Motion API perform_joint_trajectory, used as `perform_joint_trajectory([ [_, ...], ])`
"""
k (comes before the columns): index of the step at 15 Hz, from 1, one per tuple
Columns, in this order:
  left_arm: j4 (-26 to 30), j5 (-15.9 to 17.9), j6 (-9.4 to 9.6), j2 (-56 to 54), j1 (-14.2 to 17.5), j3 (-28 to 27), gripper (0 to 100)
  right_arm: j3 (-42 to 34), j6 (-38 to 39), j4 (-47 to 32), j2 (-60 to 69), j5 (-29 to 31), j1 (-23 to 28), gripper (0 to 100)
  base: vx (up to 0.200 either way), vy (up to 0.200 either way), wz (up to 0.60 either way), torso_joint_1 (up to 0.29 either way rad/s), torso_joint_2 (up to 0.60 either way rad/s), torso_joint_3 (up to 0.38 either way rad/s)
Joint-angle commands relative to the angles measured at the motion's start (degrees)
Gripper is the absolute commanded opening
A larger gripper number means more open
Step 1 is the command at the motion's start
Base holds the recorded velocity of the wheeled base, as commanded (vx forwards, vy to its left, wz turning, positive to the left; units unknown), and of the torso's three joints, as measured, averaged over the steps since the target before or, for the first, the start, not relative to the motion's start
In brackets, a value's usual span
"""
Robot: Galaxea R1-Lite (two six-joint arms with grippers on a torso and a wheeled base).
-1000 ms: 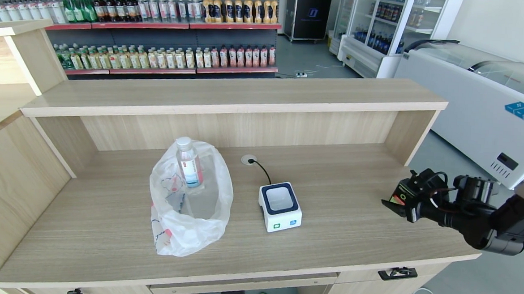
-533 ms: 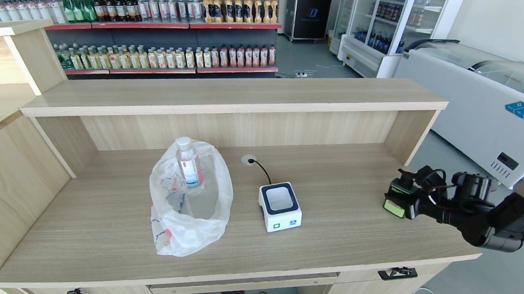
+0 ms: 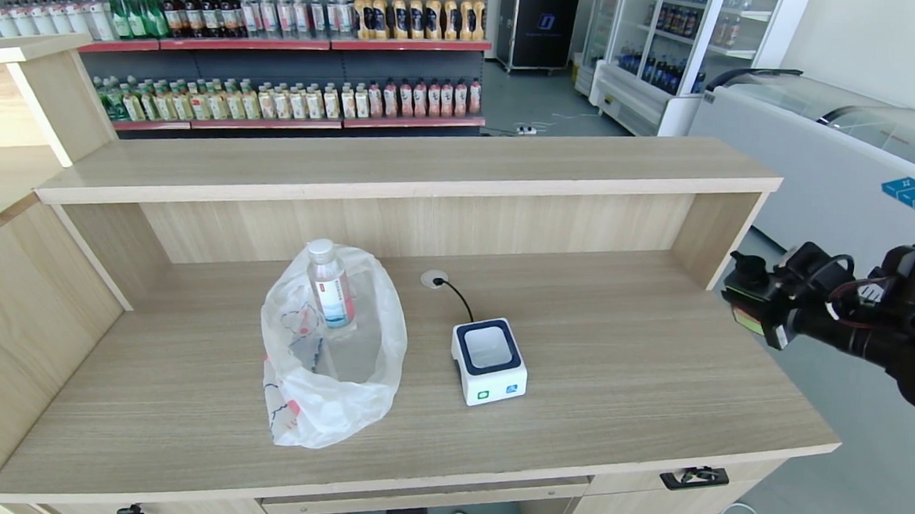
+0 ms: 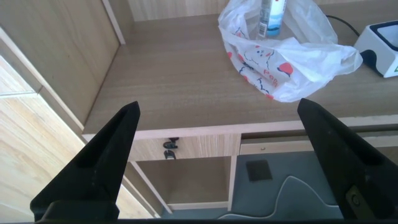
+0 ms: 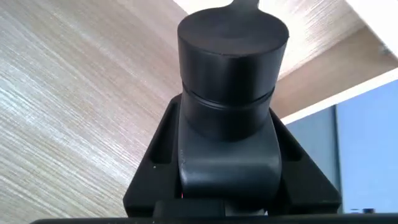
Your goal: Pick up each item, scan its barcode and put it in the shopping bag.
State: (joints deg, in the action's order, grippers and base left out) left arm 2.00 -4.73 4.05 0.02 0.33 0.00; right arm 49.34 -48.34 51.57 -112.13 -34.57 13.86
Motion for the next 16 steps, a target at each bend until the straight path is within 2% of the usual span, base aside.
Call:
perform_joint_trajectory([
  [1, 0.0, 0.0, 0.0, 0.0, 0.0, 0.0, 100, -4.1, -7.8, -1.0, 12.8, -0.1, 1.1, 0, 0.0, 0.0, 0.0, 0.0, 0.0, 0.0],
  [4, 0.0, 0.0, 0.0, 0.0, 0.0, 0.0, 100, -6.2, -19.0, -0.6, 21.3, -1.9, -3.1, 0, 0.0, 0.0, 0.0, 0.0, 0.0, 0.0],
  [6, 0.0, 0.0, 0.0, 0.0, 0.0, 0.0, 100, -6.2, -30.8, -0.4, 25.0, -4.0, -7.4, 0, 0.0, 0.0, 0.0, 0.0, 0.0, 0.0],
  [10, 0.0, 0.0, 0.0, 0.0, 0.0, 0.0, 100, -8.1, -51.2, -0.5, 29.9, -3.6, -24.4, 0, 0.0, 0.0, 0.0, 0.0, 0.0, 0.0],
  [11, 0.0, 0.0, 0.0, 0.0, 0.0, 0.0, 100, -10.1, -56.5, -0.8, 30.4, -0.8, -30.5, 0, 0.0, 0.0, 0.0, 0.0, 0.0, 0.0],
  [15, 0.0, 0.0, 0.0, 0.0, 0.0, 0.0, 100, -17.9, -68.4, -0.9, 34.3, 20.2, -55.5, 0, 0.0, 0.0, 0.0, 0.0, 0.0, 0.0],
  [16, 0.0, 0.0, 0.0, 0.0, 0.0, 0.0, 100, -18.8, -73.0, -0.9, 35.0, 23.6, -60.2, 0, 0.0, 0.0, 0.0, 0.0, 0.0, 0.0],
])
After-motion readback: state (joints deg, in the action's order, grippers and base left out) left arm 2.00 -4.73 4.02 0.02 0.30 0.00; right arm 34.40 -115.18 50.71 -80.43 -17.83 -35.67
